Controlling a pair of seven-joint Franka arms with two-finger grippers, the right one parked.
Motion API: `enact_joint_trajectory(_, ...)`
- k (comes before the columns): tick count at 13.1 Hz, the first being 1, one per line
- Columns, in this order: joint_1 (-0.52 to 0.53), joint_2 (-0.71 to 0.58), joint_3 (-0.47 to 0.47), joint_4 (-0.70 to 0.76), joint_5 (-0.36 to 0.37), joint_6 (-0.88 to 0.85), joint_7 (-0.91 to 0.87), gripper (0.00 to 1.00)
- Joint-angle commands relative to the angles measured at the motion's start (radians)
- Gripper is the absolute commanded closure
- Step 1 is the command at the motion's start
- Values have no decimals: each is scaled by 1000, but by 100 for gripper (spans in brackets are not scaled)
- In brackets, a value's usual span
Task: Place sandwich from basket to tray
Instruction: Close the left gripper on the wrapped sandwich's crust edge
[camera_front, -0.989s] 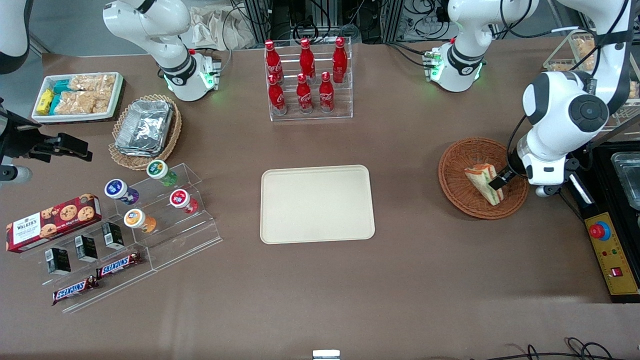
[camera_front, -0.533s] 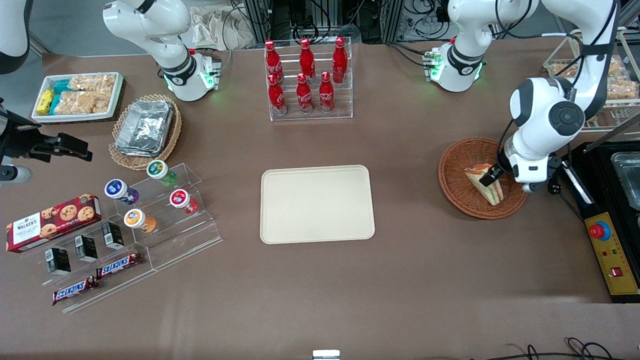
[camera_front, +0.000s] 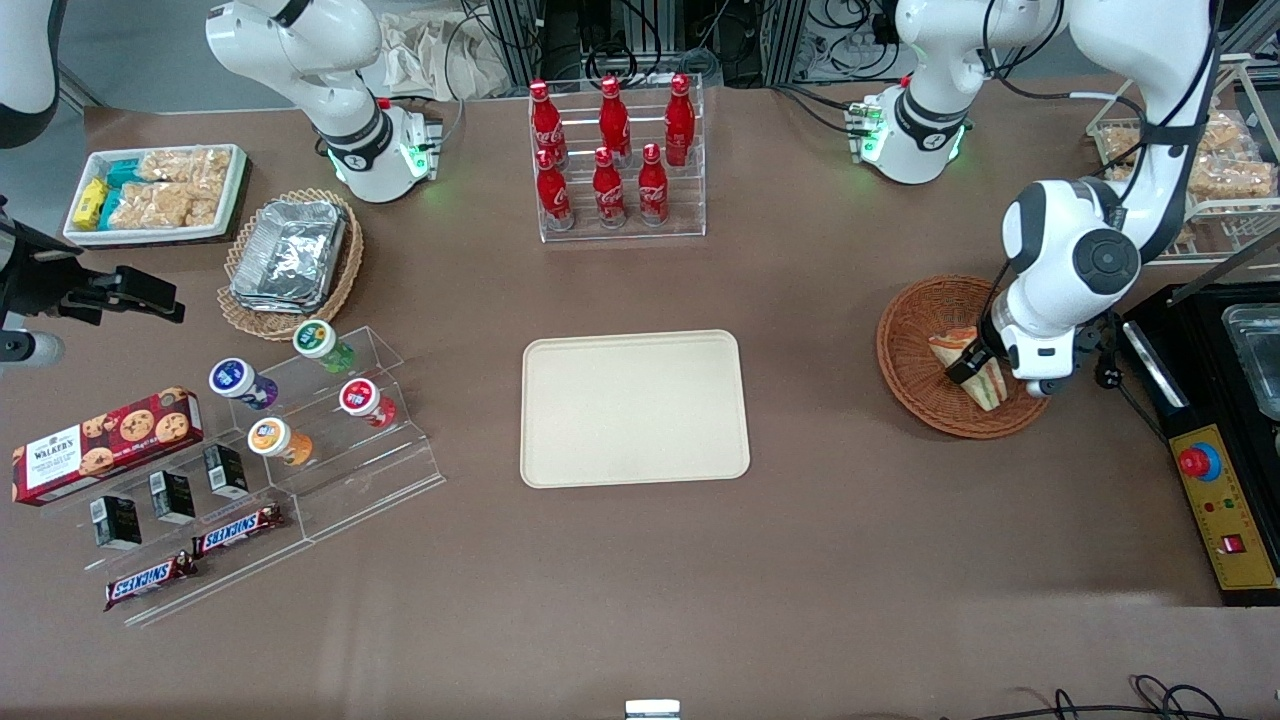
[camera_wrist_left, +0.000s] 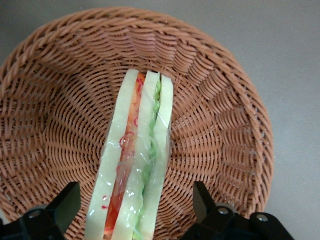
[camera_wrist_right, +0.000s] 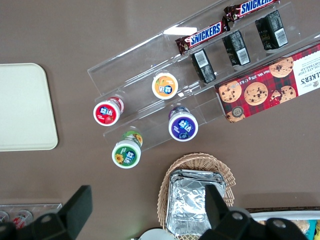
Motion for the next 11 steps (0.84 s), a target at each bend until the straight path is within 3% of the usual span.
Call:
enact_joint_trajectory(1,5,-10,-9,-27,27,27,-34,14)
enact_joint_trajectory(3,5,0,-9,-26,30,27,-28,100)
enact_joint_trajectory(5,6,14,-9,-26,85,25,-28,100)
enact_joint_trajectory(11,15,-108,-6,37,129,-194,38,100)
